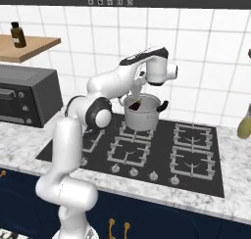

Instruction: Put the avocado and eggplant in the pot. Retrieve the spatula and lightly stir the vegetables in the pot.

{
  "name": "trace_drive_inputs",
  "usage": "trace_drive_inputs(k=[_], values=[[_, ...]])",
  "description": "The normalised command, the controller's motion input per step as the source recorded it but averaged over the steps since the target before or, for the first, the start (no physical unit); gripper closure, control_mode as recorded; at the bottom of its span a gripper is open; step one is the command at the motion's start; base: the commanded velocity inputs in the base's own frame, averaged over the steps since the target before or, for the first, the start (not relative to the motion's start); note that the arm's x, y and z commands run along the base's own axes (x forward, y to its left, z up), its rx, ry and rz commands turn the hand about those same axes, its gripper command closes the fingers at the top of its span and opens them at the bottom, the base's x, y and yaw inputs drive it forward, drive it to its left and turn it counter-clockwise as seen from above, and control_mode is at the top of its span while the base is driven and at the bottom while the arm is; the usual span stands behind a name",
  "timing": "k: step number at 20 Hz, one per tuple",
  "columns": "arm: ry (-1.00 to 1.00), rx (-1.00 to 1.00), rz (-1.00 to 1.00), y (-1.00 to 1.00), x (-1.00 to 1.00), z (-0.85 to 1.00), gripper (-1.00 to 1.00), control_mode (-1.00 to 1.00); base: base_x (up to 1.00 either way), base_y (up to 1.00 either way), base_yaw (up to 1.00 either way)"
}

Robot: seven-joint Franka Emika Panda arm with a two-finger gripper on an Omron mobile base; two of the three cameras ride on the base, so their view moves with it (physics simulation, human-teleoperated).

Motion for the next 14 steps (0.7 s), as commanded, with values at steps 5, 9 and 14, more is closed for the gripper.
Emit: trace_drive_inputs(k=[5,9,14], values=[[0.05,0.06,0.0,-0.27,0.58,-0.43,1.0,-1.0,0.0,0.0,0.0],[0.09,0.09,0.0,-0.12,0.05,-0.39,1.0,-1.0,0.0,0.0,0.0],[0.03,0.01,0.0,-0.06,-0.53,-0.32,1.0,-1.0,0.0,0.0,0.0]])
